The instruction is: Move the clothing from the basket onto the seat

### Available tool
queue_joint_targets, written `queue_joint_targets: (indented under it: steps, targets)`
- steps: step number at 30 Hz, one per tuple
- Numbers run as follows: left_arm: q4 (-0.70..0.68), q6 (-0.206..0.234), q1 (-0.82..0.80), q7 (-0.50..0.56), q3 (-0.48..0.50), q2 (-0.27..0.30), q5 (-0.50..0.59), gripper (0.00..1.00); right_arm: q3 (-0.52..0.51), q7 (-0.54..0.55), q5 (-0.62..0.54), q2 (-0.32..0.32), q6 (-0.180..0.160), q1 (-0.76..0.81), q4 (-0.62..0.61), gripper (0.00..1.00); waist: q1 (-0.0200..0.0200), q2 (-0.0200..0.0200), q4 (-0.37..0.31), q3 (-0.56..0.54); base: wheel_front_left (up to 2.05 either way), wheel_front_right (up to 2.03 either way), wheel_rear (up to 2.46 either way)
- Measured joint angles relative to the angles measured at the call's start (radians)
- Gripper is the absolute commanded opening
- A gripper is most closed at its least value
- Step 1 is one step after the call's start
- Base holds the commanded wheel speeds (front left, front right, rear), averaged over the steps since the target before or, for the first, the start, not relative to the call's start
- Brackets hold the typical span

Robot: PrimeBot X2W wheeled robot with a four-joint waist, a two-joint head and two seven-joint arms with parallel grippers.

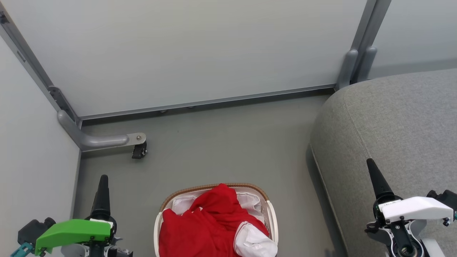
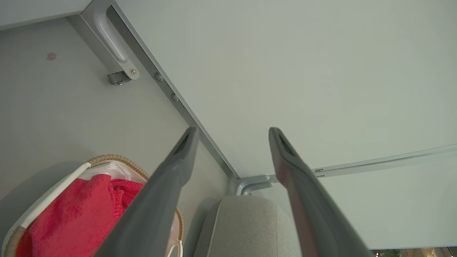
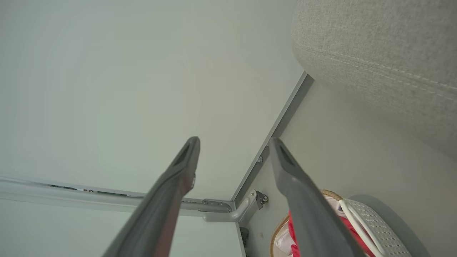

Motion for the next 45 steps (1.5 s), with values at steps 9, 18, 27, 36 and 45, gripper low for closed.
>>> queue_joint_targets:
  steps: [9, 18, 27, 36, 45]
  targets:
    - [0.02, 0.012, -0.005, -0.036, -0.036, 0.011, 0.2, 1.0, 0.014, -0.036, -0.182, -0.004, 0.0, -0.01, -0.006, 1.0, 0.0, 0.0, 0.002, 0.003, 0.0, 0.0, 0.0]
    - [0.031, 0.031, -0.017, -0.069, -0.08, 0.026, 0.346, 1.0, 0.033, -0.068, -0.33, -0.011, 0.0, -0.015, 0.0, 1.0, 0.0, 0.0, 0.004, 0.004, 0.0, 0.0, 0.0]
    - [0.034, 0.053, -0.02, -0.097, -0.114, 0.037, 0.467, 1.0, 0.04, -0.097, -0.479, -0.012, 0.0, -0.018, 0.002, 1.0, 0.0, 0.0, 0.005, 0.005, 0.0, 0.0, 0.0]
    - [0.025, 0.075, -0.021, -0.124, -0.146, 0.053, 0.583, 1.0, 0.06, -0.125, -0.613, -0.017, 0.0, -0.032, -0.008, 1.0, 0.0, 0.0, 0.005, 0.007, 0.0, 0.0, 0.0]
    - [0.023, 0.092, -0.026, -0.15, -0.176, 0.068, 0.687, 1.0, 0.073, -0.149, -0.729, -0.017, 0.0, -0.04, -0.018, 1.0, 0.0, 0.0, 0.008, 0.006, 0.0, 0.0, 0.0]
